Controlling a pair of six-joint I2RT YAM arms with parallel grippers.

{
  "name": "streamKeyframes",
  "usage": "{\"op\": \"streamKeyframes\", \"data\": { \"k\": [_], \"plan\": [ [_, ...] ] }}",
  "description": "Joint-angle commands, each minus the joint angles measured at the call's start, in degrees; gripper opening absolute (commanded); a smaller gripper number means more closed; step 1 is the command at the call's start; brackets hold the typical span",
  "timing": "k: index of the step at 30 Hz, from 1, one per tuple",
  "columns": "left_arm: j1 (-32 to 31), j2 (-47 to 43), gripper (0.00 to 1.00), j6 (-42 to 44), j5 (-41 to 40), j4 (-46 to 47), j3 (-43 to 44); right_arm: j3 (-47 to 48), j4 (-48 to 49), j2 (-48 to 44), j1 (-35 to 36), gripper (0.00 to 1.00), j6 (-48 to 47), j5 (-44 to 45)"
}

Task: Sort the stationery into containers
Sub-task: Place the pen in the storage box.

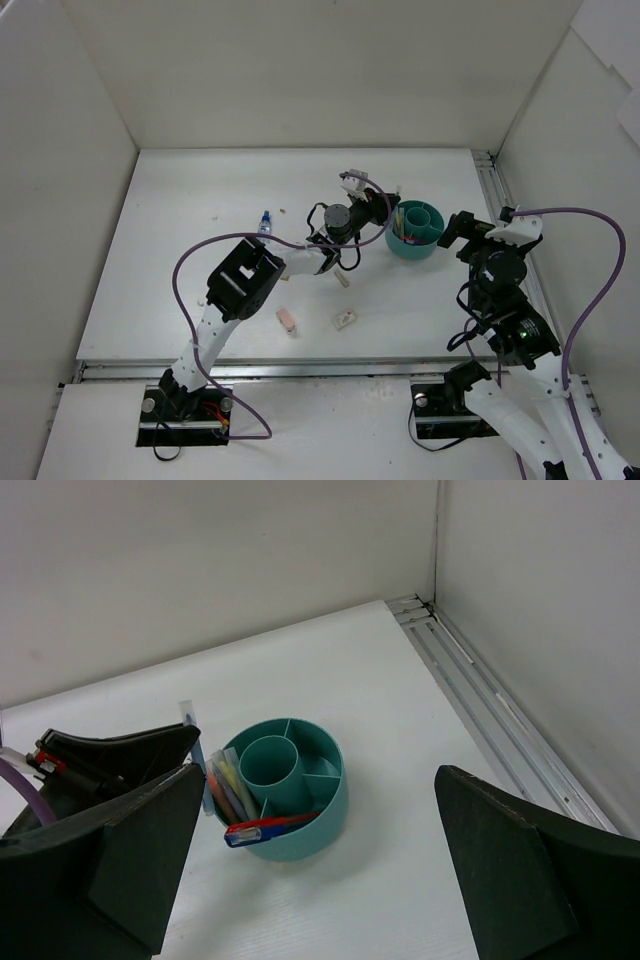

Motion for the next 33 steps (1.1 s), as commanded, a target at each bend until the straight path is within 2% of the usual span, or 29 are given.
{"op": "streamKeyframes", "data": {
  "k": [1, 8, 12, 18, 26, 28, 33],
  "plan": [
    [-0.49, -3.20, 0.00, -2.45, -0.41, 8.59, 3.56, 0.47, 4.47, 0.63, -0.35, 0.98, -0.49, 0.71],
    [-0.49, -3.55, 0.00, -5.01, -1.72, 9.12, 4.26, 0.73, 4.47, 1.16, -0.35, 0.98, -0.84, 1.15],
    [-2.25, -2.59, 0.00, -2.29, -6.11, 8.16, 4.26, 0.73, 4.47, 1.16, -0.43, 0.98, -1.01, 1.06],
    [-2.25, -0.83, 0.00, -3.60, -11.21, 9.56, 1.89, 0.82, 4.47, 1.42, -0.43, 0.98, -1.01, 0.89],
    [-2.78, 0.06, 0.00, -2.98, -12.71, 7.54, 1.54, 0.91, 4.55, 2.04, -0.43, 0.98, -1.28, 0.45],
    [-2.78, -0.12, 0.03, -3.25, -12.80, 8.67, 0.06, 0.91, 4.47, 2.21, -0.26, 0.98, -1.19, 0.27],
    [-3.31, -0.91, 0.19, -3.25, -11.57, 10.18, -2.32, 0.56, 4.55, 2.56, -0.44, 0.98, -1.28, 0.71]
  ]
}}
